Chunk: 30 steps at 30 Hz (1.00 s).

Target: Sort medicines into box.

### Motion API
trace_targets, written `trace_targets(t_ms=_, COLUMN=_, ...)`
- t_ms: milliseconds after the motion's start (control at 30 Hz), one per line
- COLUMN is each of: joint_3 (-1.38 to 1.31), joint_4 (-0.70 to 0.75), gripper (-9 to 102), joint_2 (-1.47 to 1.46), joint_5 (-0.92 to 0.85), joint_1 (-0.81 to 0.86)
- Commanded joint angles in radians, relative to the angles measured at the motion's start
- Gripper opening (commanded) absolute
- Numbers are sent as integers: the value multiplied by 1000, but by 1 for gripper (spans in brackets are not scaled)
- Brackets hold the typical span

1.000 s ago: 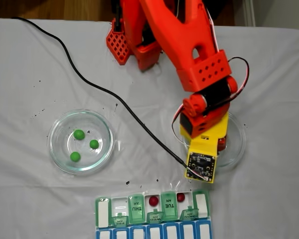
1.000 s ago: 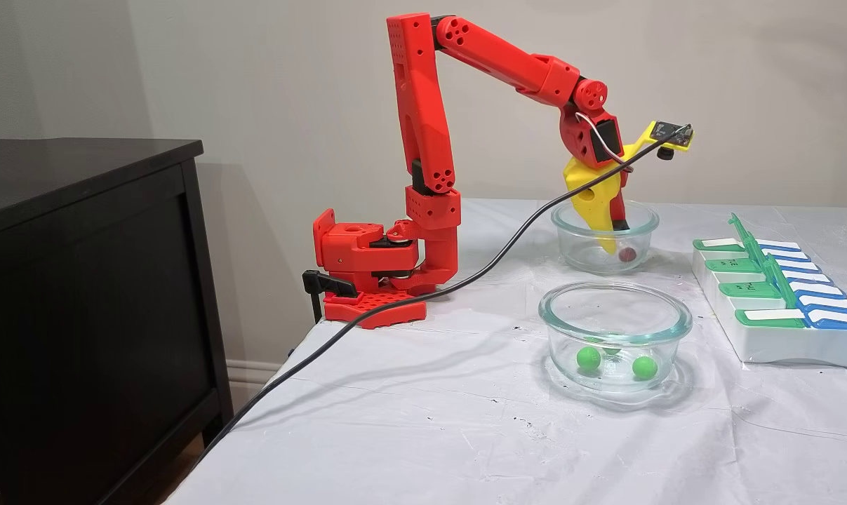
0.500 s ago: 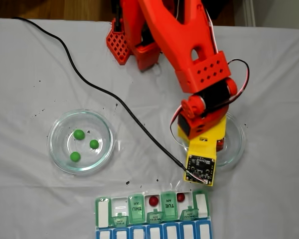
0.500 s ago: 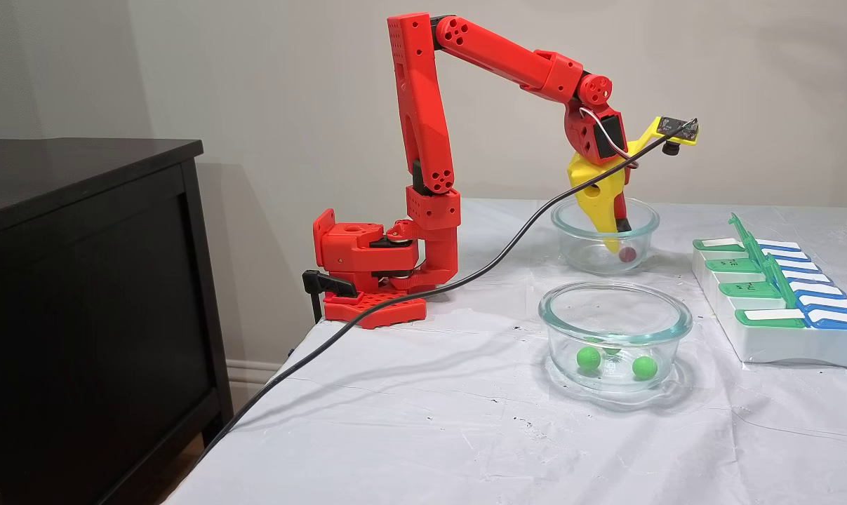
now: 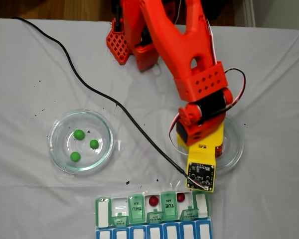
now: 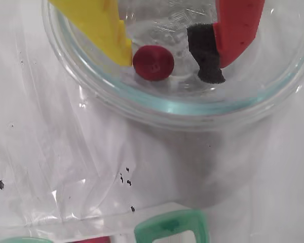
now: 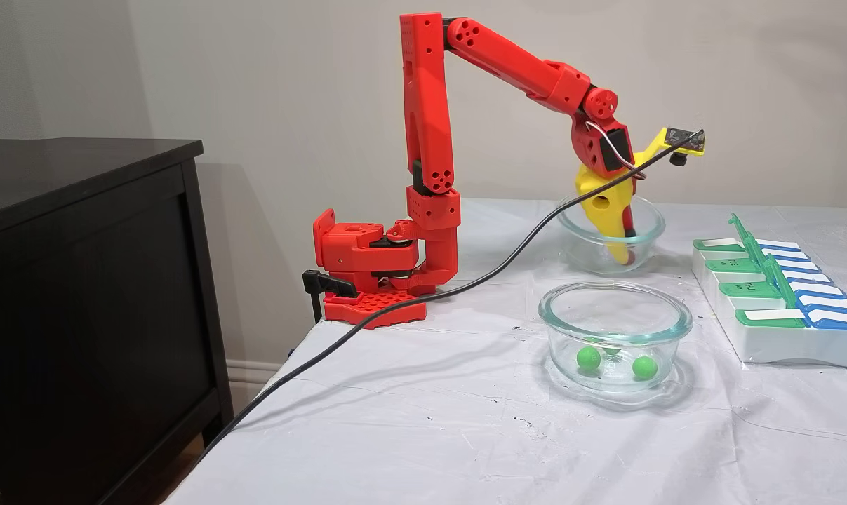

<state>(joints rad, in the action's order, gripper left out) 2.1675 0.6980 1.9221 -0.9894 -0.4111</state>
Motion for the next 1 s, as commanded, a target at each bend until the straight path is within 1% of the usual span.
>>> trace_targets(t_ms=0, joint_3=-14, joint_4=-23, gripper=21, joint_2=6, joint_5=-20, joint_1=43)
trace_targets(t_ms=167, joint_3=3, joint_4=-25, gripper=10, joint_2=17, joint_5=-12, joint_1=29)
trace_targets(t_ms=467, joint_3=25, joint_4=-11, gripper=9, joint_2=-9, joint_5=-9, joint_1=2)
trace_targets(t_ms=567, joint_3=28, joint_4=-12, gripper=5, joint_2=-12, joint_5=2, joint_1=-2)
trace_targets(t_ms=600, joint_3=29, joint_4=-14, gripper=1, joint_2=-8, joint_5=8, joint_1=-2)
trace_targets(t_ms=733, joint_3=25, joint_4=11, gripper=0, joint_2=20, joint_5=9, joint_1=-6)
trace_targets(t_ms=833, joint_3=11, joint_4=44, gripper=0, joint_2=54, joint_5=61, joint_1=-17)
trace_targets(t_ms=967, joint_3=-60, joint_4=153, gripper=0, joint_2=103, joint_5=212, joint_1=-41)
